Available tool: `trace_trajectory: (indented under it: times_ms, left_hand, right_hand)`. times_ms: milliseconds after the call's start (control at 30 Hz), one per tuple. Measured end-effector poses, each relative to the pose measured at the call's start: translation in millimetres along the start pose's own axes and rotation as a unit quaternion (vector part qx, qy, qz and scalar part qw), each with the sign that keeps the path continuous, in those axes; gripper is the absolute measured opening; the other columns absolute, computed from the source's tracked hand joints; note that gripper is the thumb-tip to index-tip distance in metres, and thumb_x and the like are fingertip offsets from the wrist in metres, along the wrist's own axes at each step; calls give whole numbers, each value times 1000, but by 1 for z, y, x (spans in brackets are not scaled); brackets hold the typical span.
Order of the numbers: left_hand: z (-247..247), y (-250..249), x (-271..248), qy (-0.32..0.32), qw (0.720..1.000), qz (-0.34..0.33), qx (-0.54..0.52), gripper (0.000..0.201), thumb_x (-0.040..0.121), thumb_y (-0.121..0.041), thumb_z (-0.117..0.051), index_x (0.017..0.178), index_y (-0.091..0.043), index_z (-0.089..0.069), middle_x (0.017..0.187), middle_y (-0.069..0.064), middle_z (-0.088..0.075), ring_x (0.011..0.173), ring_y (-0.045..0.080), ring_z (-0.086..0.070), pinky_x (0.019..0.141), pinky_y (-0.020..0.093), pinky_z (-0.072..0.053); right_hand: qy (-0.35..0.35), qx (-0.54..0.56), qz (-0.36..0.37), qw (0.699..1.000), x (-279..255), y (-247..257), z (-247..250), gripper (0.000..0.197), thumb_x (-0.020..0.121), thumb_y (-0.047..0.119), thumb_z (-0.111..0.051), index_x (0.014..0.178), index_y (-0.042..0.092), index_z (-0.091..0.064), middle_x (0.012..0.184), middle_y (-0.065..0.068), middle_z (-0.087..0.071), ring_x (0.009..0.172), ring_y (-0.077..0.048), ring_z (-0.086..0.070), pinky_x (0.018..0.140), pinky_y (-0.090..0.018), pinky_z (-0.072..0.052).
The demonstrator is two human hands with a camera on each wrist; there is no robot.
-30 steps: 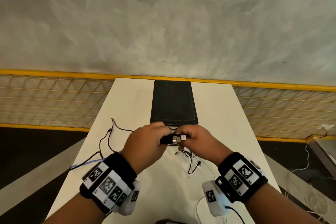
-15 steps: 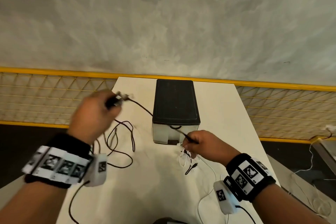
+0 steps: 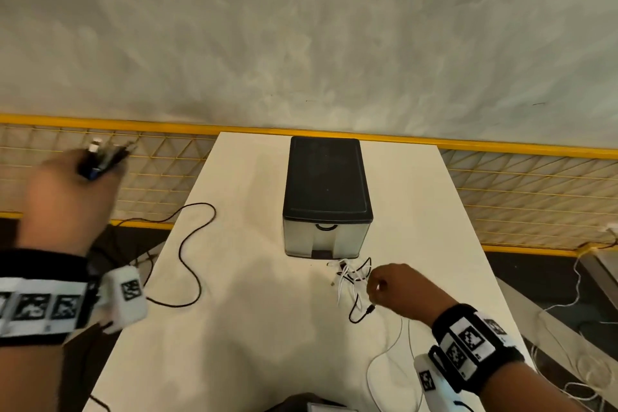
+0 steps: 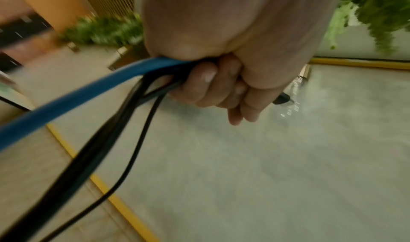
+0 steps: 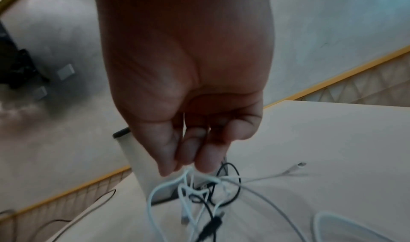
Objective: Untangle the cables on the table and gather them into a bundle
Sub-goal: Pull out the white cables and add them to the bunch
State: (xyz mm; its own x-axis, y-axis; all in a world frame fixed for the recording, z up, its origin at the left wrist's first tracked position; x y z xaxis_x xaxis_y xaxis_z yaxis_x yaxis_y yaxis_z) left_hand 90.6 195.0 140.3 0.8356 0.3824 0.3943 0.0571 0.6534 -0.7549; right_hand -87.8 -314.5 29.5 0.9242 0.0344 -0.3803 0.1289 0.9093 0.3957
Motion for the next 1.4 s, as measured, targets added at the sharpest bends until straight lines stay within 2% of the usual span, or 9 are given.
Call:
trace_trajectory:
  times_ms: [133, 300, 467, 600, 767, 833, 933, 1200, 1400]
  left_hand:
    - [-33, -185, -118, 209, 974, -82, 9, 13, 92, -26, -68, 90, -13, -69, 82, 16, -69, 78, 33, -62, 69, 41, -46]
    - [-97, -185, -179, 377, 922, -85, -19, 20, 89, -30, -70, 81, -11, -70, 69, 12, -69, 59, 26, -55, 58, 39, -42]
    - [-120, -178, -215, 505, 860, 1, -76, 9, 88, -23, -71, 80, -19, -73, 53, -6, -61, 46, 9, -50, 55, 28, -43]
    - [-129, -195, -214, 499, 858, -16, -120, 11, 89, -27, -71, 85, -18, -73, 74, 7, -71, 49, 7, -55, 59, 32, -50]
    - [-141, -240, -217, 506, 847, -85, -139, 20, 88, -27, -72, 83, -11, -63, 65, -6, -53, 54, -1, -48, 54, 13, -37]
    - [-144, -255, -220, 519, 833, -97, -163, 20, 88, -27, -72, 88, -8, -67, 74, 9, -60, 61, 1, -51, 55, 10, -39]
    - [-143, -265, -211, 505, 838, -108, -178, 23, 87, -34, -73, 90, -11, -70, 88, 22, -68, 72, 14, -57, 68, 26, -44]
    - [-142, -260, -202, 497, 844, -96, -177, 13, 89, -25, -72, 80, -29, -63, 63, -15, -63, 58, -6, -57, 59, 8, -43]
    - [-136, -259, -198, 443, 857, -38, -259, 26, 96, -16, -61, 71, -13, -60, 60, -4, -61, 55, 1, -55, 62, 13, -44]
  right_hand:
    - [25, -111, -28, 993, -7, -4, -31, 39, 81, 29, -56, 118, 40, -57, 116, 10, -64, 112, -18, -61, 85, -30, -45]
    - [40, -176, -63, 982, -8, -12, -48, 28, 86, 35, -54, 112, 31, -61, 119, -2, -65, 111, -28, -62, 80, -34, -46]
    - [44, -60, -5, 997, -15, 7, -22, 25, 87, 43, -61, 101, 25, -70, 99, 4, -62, 95, -14, -58, 81, -30, -44]
    - [-46, 47, 62, 996, -21, 46, 53, 16, 89, 32, -65, 90, 18, -72, 88, 4, -69, 80, -10, -63, 77, -30, -51]
    - [-104, 136, 93, 981, -31, 82, 117, 9, 89, 27, -67, 81, 23, -69, 72, 7, -68, 60, -1, -64, 58, -13, -48]
    - [-120, 155, 96, 976, -33, 87, 127, 15, 90, 24, -64, 76, 22, -67, 66, 7, -67, 58, -1, -64, 55, -12, -45]
    - [-147, 218, 99, 960, -36, 89, 136, 24, 91, 21, -63, 67, 22, -65, 63, 5, -65, 54, -2, -62, 52, -11, -43]
    - [-200, 387, 102, 894, -34, 88, 116, 21, 93, 26, -63, 80, 11, -70, 73, -6, -72, 64, -11, -68, 63, -28, -52]
    - [-54, 473, 175, 862, -26, 117, 80, 23, 80, 25, -75, 97, 16, -63, 86, -4, -75, 92, -29, -72, 85, -36, -57]
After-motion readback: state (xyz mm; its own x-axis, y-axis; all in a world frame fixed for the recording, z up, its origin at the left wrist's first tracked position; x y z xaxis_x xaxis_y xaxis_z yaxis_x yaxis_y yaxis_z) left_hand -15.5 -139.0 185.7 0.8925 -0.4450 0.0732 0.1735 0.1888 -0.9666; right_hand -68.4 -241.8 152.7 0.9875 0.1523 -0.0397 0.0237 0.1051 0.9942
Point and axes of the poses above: each hand's wrist, its own x-axis towards the middle knuckle, its own z-axis out of the back of the hand, y = z × x, the point moved 8 cm from there along x, towards the middle knuckle
